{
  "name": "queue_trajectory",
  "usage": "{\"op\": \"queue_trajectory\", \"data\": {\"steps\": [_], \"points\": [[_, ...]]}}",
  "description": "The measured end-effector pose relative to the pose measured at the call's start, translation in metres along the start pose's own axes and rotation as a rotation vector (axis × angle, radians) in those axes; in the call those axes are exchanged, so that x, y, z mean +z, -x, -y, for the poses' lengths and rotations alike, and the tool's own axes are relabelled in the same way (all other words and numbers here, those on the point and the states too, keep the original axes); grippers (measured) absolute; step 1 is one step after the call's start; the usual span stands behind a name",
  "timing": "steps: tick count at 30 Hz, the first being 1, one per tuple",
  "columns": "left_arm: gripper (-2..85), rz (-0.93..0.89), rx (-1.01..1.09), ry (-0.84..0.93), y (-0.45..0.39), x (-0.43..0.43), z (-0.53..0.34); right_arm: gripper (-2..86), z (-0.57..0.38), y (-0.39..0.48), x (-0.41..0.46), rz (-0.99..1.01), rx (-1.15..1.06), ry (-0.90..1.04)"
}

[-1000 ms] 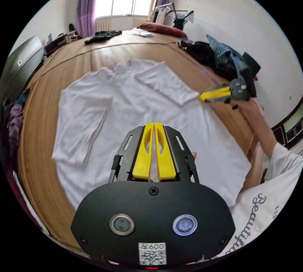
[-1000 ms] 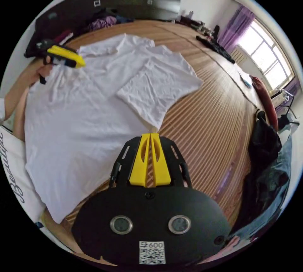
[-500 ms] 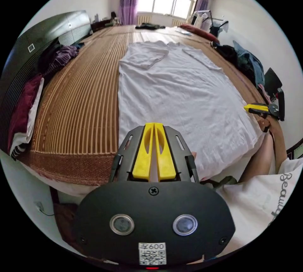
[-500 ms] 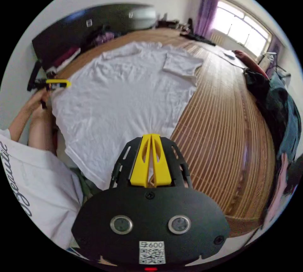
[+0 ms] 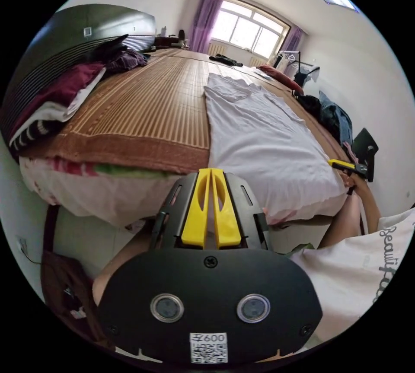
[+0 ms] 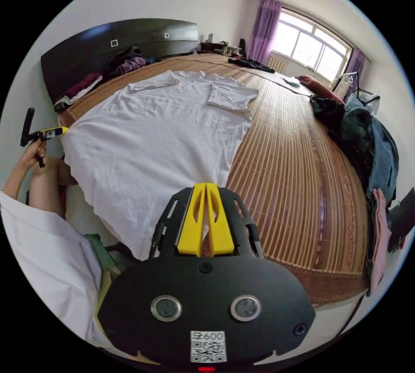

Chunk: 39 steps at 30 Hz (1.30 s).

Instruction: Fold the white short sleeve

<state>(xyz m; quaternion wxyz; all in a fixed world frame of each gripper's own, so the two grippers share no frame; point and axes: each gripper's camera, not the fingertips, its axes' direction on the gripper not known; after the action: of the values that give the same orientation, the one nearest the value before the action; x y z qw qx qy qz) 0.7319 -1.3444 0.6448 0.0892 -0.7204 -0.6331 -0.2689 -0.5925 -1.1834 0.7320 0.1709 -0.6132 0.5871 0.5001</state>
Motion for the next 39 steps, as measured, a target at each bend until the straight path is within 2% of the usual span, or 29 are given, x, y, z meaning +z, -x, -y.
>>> {"op": "queue_trajectory", "data": {"steps": [1, 3, 6, 7, 9, 11, 14, 15, 20, 24, 28, 30, 36, 39], "points": [[2.7, 0.053, 0.008, 0.013, -0.004, -0.033, -0.004, -0.8, -0.012, -0.013, 0.002, 0.000, 0.011, -0.014], [5.0, 0.046, -0.002, 0.026, -0.006, -0.080, -0.009, -0.7, -0.032, -0.034, 0.001, -0.017, 0.050, -0.046], [8.6, -0.174, -0.037, 0.000, 0.000, -0.153, -0.009, -0.1, -0.068, -0.075, 0.004, -0.043, 0.138, -0.081], [9.1, -0.297, -0.013, -0.028, -0.001, -0.180, -0.005, 0.7, -0.080, -0.096, 0.004, -0.009, 0.212, -0.080], [9.7, -0.409, 0.022, -0.028, -0.004, -0.214, 0.006, 2.0, -0.099, -0.131, 0.003, 0.130, 0.273, -0.079], [10.9, -0.445, 0.063, 0.022, -0.008, -0.248, 0.028, 4.8, -0.129, -0.177, 0.006, 0.385, 0.293, -0.109], [12.3, -0.499, 0.141, 0.026, -0.012, -0.291, 0.062, 9.5, -0.164, -0.227, 0.017, 0.618, 0.322, -0.120], [12.4, -0.510, 0.157, 0.032, -0.012, -0.298, 0.069, 10.1, -0.171, -0.233, 0.018, 0.641, 0.312, -0.129], [12.4, -0.566, 0.247, 0.124, -0.027, -0.338, 0.121, 10.7, -0.220, -0.258, 0.040, 0.643, 0.218, -0.190], [12.0, -0.633, 0.254, 0.165, -0.015, -0.366, 0.143, 10.7, -0.248, -0.268, 0.079, 0.702, 0.194, -0.160], [8.9, -0.786, 0.246, 0.297, 0.003, -0.378, 0.152, 10.6, -0.282, -0.272, 0.128, 0.715, 0.143, -0.127], [7.0, -0.790, 0.260, 0.335, 0.007, -0.383, 0.152, 10.5, -0.297, -0.271, 0.150, 0.714, 0.116, -0.118], [2.2, -0.869, 0.217, 0.276, 0.054, -0.430, 0.158, 10.4, -0.341, -0.233, 0.224, 0.668, -0.070, -0.072], [1.5, -0.866, 0.152, 0.200, 0.088, -0.456, 0.167, 10.2, -0.364, -0.183, 0.263, 0.638, -0.238, -0.110]]}}
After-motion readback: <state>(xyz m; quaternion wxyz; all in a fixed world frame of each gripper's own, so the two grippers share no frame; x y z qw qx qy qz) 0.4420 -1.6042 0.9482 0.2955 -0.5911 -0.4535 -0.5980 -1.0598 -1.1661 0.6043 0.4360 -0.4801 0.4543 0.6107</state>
